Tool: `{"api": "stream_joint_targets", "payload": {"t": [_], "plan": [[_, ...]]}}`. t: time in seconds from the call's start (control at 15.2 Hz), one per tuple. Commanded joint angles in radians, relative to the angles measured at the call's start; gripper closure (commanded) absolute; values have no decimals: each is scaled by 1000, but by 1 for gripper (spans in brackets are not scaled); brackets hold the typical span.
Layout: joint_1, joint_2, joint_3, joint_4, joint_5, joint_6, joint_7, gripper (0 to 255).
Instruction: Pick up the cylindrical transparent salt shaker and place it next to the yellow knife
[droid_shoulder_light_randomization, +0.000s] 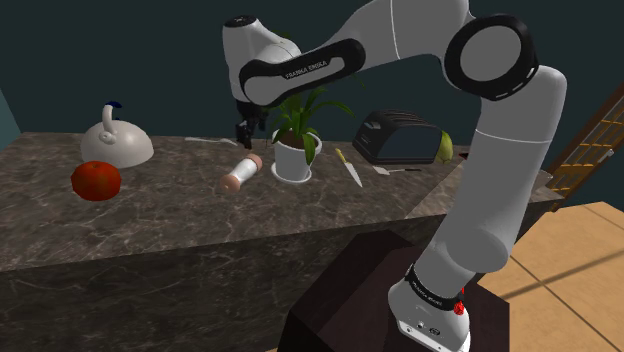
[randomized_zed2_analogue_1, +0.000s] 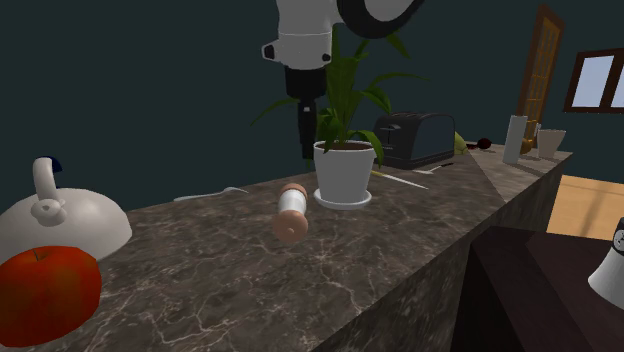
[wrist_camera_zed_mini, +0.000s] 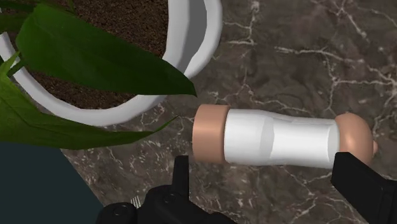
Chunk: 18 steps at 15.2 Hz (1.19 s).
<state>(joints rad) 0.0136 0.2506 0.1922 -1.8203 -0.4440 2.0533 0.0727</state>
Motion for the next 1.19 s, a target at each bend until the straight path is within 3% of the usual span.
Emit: {"api": "stream_joint_targets", "payload": {"t": [0.0,0.33,0.79,0.86,1.12], "plan": [[0,9,-2,-13,-10,20,7,0],[-8,35,-12,-35,-26,69,17,0],[-8,35,-12,-35,-26,69,16,0],[-8,35,-12,-35,-26,69,16,255],[-8,35,-12,-35,-26,69,16,255]]}}
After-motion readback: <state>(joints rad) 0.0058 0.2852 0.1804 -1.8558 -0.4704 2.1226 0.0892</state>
